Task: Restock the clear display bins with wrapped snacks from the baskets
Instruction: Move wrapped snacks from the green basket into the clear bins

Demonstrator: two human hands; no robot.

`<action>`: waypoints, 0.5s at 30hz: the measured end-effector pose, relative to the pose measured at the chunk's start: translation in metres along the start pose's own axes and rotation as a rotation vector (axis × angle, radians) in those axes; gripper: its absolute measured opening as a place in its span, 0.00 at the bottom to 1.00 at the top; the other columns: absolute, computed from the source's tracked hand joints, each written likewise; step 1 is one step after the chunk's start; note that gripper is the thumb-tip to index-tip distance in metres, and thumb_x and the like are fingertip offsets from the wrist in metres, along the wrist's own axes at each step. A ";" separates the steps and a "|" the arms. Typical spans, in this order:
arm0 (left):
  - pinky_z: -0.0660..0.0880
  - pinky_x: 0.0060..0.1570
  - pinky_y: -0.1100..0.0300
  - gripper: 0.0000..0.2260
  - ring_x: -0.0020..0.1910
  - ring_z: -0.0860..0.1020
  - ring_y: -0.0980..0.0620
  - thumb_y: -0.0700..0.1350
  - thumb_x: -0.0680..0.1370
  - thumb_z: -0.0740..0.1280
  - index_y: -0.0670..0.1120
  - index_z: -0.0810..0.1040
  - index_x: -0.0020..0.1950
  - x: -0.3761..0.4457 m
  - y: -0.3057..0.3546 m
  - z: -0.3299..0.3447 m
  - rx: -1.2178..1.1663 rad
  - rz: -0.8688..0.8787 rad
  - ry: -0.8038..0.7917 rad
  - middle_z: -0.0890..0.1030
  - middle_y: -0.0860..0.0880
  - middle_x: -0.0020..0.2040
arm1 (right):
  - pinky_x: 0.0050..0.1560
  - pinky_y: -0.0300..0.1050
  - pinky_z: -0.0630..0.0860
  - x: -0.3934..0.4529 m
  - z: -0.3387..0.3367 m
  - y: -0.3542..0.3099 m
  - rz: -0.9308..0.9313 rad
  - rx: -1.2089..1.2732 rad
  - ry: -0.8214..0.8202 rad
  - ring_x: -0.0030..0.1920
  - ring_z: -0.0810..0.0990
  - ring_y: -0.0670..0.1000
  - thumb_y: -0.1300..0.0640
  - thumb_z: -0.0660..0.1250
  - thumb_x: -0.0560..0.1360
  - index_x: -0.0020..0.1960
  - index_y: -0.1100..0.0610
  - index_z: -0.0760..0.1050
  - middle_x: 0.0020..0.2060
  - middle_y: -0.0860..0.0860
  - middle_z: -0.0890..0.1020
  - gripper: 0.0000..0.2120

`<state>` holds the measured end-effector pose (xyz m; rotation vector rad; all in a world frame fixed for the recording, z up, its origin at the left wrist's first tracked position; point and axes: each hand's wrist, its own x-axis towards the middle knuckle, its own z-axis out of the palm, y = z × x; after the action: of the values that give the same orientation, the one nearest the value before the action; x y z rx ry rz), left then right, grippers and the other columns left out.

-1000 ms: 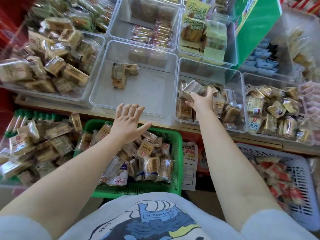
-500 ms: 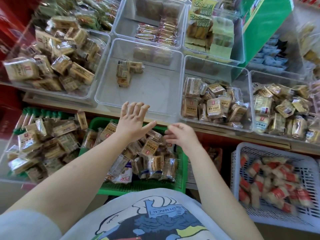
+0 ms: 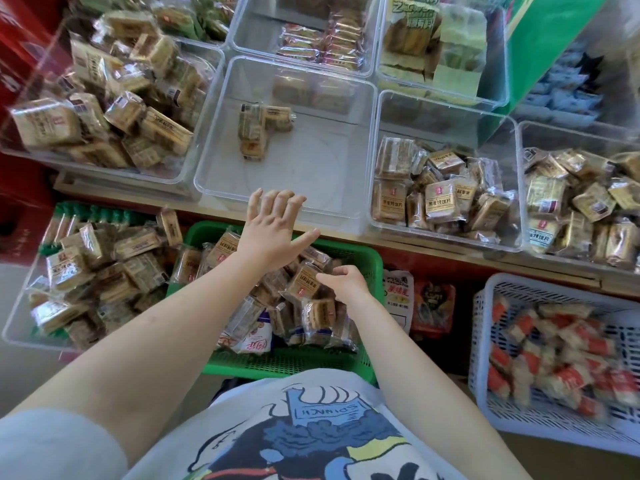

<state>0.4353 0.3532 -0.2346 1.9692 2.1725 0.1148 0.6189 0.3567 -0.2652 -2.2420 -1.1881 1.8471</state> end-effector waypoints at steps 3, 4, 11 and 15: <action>0.38 0.76 0.46 0.31 0.76 0.53 0.46 0.69 0.77 0.47 0.53 0.58 0.74 0.000 0.000 -0.001 -0.004 -0.004 -0.004 0.62 0.49 0.73 | 0.54 0.48 0.72 -0.002 0.014 -0.004 -0.007 0.016 -0.024 0.56 0.74 0.53 0.52 0.76 0.73 0.64 0.55 0.69 0.52 0.48 0.71 0.24; 0.38 0.76 0.46 0.31 0.76 0.53 0.46 0.69 0.77 0.47 0.53 0.58 0.74 0.000 0.000 -0.002 -0.003 -0.004 -0.009 0.62 0.49 0.73 | 0.53 0.48 0.71 -0.002 0.017 -0.005 -0.010 0.038 -0.010 0.55 0.73 0.52 0.53 0.76 0.73 0.63 0.56 0.69 0.48 0.47 0.69 0.23; 0.37 0.76 0.48 0.30 0.75 0.54 0.48 0.68 0.78 0.44 0.52 0.64 0.72 -0.001 0.004 -0.002 -0.102 -0.058 0.024 0.65 0.50 0.71 | 0.50 0.47 0.74 -0.019 -0.038 -0.015 -0.166 0.263 -0.231 0.46 0.81 0.50 0.57 0.72 0.76 0.57 0.57 0.80 0.48 0.51 0.85 0.10; 0.37 0.76 0.47 0.31 0.75 0.54 0.49 0.67 0.77 0.40 0.53 0.67 0.70 0.002 0.008 -0.003 -0.186 -0.104 0.023 0.67 0.50 0.70 | 0.56 0.52 0.77 -0.038 -0.099 -0.040 -0.285 0.464 -0.337 0.47 0.81 0.54 0.60 0.66 0.80 0.63 0.65 0.77 0.49 0.57 0.84 0.14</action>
<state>0.4427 0.3562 -0.2297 1.7595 2.1858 0.3121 0.6805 0.4083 -0.1848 -1.4872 -0.9178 2.1512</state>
